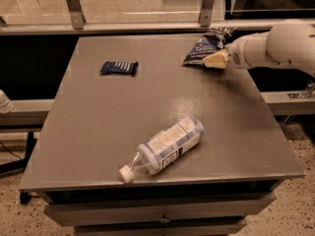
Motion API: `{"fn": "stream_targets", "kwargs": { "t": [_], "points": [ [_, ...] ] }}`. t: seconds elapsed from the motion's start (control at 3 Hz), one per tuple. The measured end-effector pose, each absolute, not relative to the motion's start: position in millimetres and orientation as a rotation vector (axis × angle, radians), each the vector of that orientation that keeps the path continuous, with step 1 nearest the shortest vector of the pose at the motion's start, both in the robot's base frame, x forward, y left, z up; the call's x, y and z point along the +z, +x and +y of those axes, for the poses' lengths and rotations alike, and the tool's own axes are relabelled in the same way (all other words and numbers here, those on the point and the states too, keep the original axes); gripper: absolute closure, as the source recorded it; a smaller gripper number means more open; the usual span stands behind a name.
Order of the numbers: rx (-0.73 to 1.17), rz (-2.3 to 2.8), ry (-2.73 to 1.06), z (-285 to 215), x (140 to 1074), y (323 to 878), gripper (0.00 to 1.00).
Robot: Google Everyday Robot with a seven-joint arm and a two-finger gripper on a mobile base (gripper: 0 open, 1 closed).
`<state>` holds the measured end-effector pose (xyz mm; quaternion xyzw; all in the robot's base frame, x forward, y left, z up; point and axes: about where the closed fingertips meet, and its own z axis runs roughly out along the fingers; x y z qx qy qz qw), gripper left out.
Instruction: Move blue chip bag near blue plastic bottle
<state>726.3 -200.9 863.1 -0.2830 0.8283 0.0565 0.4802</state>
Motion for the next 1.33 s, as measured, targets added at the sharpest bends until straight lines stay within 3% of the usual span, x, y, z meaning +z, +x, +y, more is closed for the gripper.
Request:
{"fn": "stream_targets", "kwargs": {
  "t": [0.67, 1.0, 1.33],
  "points": [
    [0.163, 2.038, -0.664, -195.6, 864.1, 709.2, 0.88],
    [0.170, 2.013, -0.695, -200.9, 879.4, 693.4, 1.00],
    [0.215, 1.980, -0.758, -207.5, 899.7, 664.6, 1.00]
  ]
}}
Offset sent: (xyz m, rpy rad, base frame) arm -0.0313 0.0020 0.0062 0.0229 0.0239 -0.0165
